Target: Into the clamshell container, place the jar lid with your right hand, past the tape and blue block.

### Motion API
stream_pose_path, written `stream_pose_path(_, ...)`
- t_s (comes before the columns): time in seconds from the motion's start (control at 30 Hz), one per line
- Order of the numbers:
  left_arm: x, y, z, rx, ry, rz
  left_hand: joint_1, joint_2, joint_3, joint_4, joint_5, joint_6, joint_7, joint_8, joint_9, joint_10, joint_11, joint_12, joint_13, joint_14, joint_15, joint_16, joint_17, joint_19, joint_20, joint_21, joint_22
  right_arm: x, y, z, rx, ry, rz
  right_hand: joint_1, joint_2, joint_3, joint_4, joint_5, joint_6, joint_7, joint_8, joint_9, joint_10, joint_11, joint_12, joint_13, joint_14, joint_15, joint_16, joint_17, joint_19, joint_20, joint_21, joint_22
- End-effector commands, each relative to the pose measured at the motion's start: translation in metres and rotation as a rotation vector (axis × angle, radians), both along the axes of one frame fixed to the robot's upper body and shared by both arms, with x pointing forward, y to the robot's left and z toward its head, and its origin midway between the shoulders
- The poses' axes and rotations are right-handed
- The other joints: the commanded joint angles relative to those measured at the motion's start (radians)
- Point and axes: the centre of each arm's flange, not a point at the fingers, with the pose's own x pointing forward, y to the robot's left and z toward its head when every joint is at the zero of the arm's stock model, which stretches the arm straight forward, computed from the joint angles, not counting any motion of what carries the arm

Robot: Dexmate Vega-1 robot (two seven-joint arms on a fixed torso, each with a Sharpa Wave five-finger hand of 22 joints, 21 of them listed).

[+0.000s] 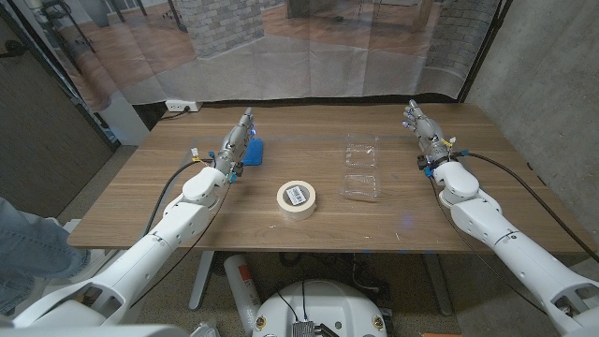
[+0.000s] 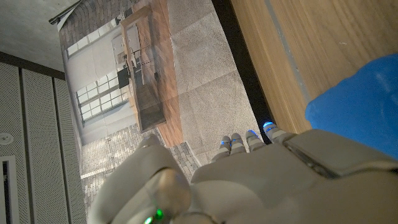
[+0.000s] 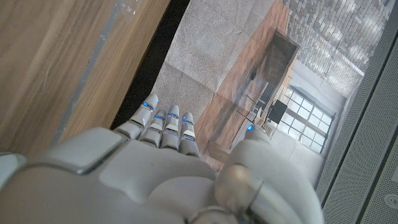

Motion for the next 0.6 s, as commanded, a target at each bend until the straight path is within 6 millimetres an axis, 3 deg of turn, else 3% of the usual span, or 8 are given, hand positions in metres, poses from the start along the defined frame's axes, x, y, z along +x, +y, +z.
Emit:
stream_pose_path(0.03,-0.0001,-0.0032,-0.0028,0.009,0.013,-0.001,0.013,0.001,-0.001,-0.006,0.007,0.005,-0.001,0.002,0.005,0.003,0.003,0.001,0.001,0.004,-0.003,0.002,0.002,-0.043,-0.02,-0.001,0.004,-0.0023,-0.0114,-0.0002,-0.036,-0.003,-0.049,0.012,-0.002,0.003,-0.009,0.0,0.008,0.001,0.006,0.002,0.008,-0.004,0.001,0.002,0.013,-0.002,0.004,0.002,0.009,-0.027,-0.007,0.001)
stream_pose_path(0.6,-0.0021,-0.0087,-0.0008,0.031,0.028,0.006,0.016,0.005,-0.001,-0.007,0.007,0.008,-0.002,0.001,0.005,0.006,0.006,0.0,0.001,0.008,-0.004,0.0,0.002,-0.04,-0.019,-0.003,0.004,-0.0029,-0.0207,0.0054,-0.14,0.003,-0.073,0.014,0.003,0.003,-0.01,-0.002,0.012,-0.002,0.004,0.003,0.01,-0.004,-0.004,0.003,0.014,-0.005,0.002,0.003,0.012,-0.028,-0.017,0.002)
